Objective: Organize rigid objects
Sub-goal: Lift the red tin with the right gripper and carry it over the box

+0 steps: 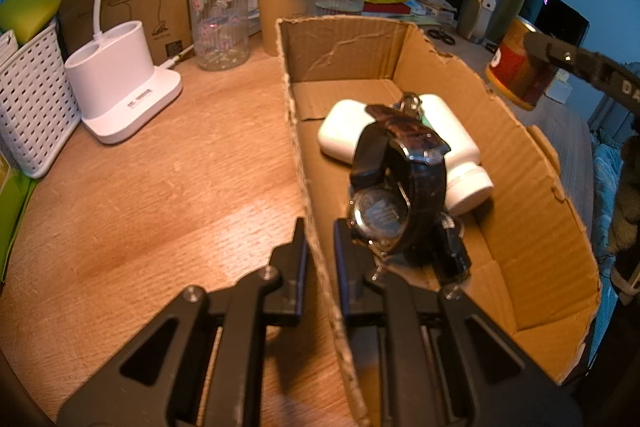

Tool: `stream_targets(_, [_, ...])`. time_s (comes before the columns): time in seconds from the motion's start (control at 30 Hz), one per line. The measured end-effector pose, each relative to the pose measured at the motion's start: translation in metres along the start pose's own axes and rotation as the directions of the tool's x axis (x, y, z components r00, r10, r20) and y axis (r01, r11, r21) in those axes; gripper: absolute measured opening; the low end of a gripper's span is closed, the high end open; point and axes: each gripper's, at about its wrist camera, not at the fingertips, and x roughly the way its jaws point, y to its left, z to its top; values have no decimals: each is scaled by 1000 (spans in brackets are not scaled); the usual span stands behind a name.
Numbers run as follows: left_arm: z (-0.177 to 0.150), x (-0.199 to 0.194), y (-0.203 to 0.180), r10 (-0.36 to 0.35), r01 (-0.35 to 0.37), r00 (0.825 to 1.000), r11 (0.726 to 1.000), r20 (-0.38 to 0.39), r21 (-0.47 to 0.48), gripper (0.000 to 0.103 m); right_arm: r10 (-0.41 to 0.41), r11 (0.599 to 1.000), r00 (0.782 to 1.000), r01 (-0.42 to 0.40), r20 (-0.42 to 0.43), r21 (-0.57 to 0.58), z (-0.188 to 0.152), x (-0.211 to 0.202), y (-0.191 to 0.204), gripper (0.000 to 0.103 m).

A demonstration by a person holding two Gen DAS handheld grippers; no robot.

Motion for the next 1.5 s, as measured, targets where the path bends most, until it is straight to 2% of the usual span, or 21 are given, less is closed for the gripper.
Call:
stream_targets(0.8, [0, 0, 0, 0, 0, 1000, 1000, 0, 0, 13, 101, 993, 994, -98, 46, -73, -10, -54, 44, 57])
stream_targets(1.5, [0, 0, 0, 1, -1, 1000, 1000, 0, 0, 13, 206, 968, 978, -205, -3, -142, -30, -66, 85, 57])
